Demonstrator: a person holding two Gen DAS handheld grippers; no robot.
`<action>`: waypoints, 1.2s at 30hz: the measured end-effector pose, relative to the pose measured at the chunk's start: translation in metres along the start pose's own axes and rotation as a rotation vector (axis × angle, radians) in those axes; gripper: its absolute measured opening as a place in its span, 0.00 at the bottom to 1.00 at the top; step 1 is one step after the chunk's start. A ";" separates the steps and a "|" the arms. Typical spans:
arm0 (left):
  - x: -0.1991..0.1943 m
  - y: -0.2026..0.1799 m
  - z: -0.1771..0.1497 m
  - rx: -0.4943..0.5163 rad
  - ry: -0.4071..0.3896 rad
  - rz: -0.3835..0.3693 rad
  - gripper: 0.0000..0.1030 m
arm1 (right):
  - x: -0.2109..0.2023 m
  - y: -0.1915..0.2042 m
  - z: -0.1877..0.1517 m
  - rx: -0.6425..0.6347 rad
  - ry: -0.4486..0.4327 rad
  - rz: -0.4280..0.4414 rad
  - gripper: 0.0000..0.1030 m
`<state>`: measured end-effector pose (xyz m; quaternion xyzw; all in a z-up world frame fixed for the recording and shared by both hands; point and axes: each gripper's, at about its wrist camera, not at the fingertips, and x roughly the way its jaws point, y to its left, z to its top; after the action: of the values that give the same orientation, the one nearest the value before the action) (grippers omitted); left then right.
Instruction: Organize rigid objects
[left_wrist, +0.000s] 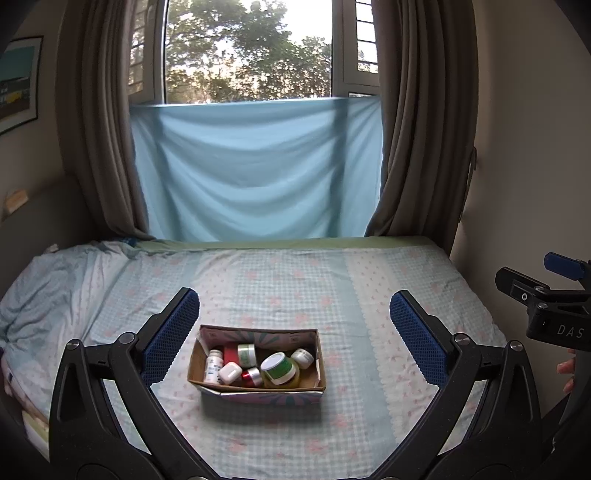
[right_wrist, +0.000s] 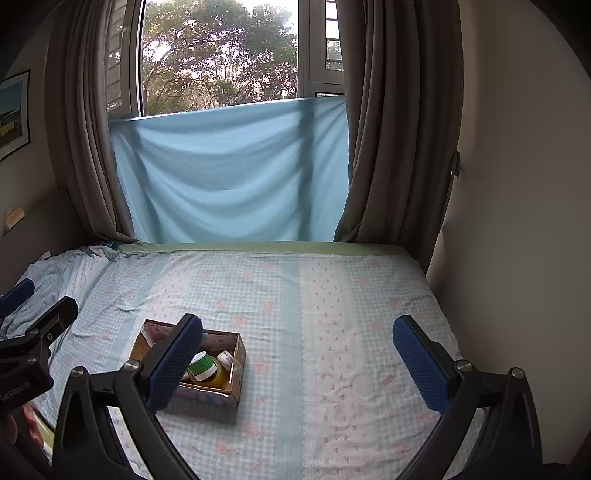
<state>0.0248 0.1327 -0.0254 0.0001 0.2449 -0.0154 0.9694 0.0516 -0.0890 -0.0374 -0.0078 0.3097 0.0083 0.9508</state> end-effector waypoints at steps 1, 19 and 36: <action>0.001 0.000 0.000 -0.001 0.000 -0.003 1.00 | 0.000 0.000 0.000 0.000 0.001 -0.001 1.00; 0.004 0.003 -0.002 -0.016 0.007 -0.011 1.00 | 0.001 0.002 0.001 0.005 -0.007 -0.016 1.00; -0.011 -0.001 -0.003 0.008 -0.065 0.017 1.00 | 0.001 0.000 0.001 0.007 -0.009 -0.016 1.00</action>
<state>0.0141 0.1315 -0.0228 0.0059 0.2131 -0.0080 0.9770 0.0533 -0.0890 -0.0368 -0.0068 0.3055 -0.0005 0.9522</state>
